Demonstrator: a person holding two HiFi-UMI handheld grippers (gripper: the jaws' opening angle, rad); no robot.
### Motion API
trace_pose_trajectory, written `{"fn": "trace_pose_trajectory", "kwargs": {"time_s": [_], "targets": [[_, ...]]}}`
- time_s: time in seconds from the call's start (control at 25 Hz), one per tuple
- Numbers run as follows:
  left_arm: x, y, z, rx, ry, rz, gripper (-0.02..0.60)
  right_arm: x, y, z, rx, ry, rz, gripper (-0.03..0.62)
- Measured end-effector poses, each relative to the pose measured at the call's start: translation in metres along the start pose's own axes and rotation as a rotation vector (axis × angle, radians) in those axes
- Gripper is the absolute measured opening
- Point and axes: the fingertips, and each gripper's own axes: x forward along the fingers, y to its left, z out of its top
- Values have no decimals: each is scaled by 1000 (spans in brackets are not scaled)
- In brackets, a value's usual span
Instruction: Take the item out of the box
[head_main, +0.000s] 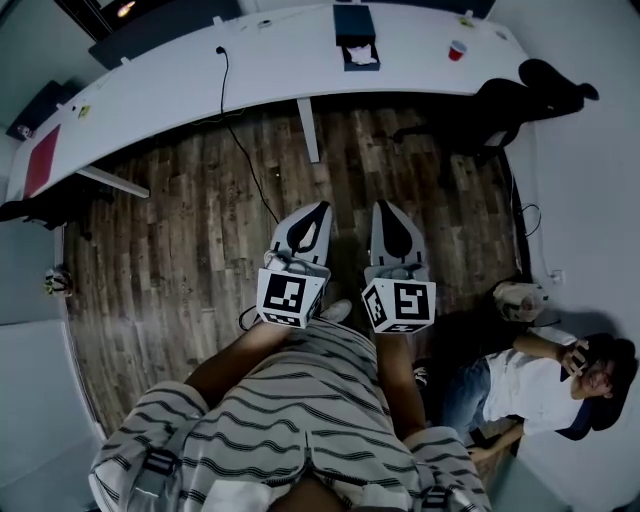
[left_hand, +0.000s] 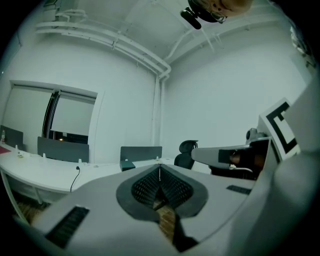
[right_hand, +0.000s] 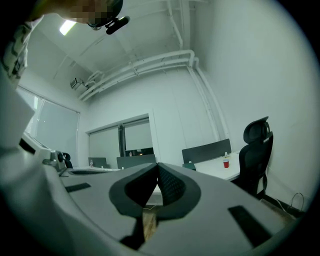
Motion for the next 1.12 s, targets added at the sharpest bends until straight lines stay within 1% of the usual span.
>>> {"fn": "trace_pose_trajectory", "kwargs": {"time_s": [0.2,0.36,0.64,0.76,0.92,1.12], "targets": [[25,7,-8,-17,-1,-15,25,25,-10,-13,11,36,7,18],[62,20,-8,-18,-2,-36,25,60,-26,-16,8,45,3,18],[143,75,-4,-35,-7,-18,25,148,-56,-12,10,44,12,18],[182,101,6,-44,-5,-28,26,191,-68,-4,4,48,1,18],[234,130,18,-50,3,-54,26,245,-86,8,-4,51,-25,18],[286,158,29,-37,14,-114,26,301,-104,8,11,72,-64,18]]}}
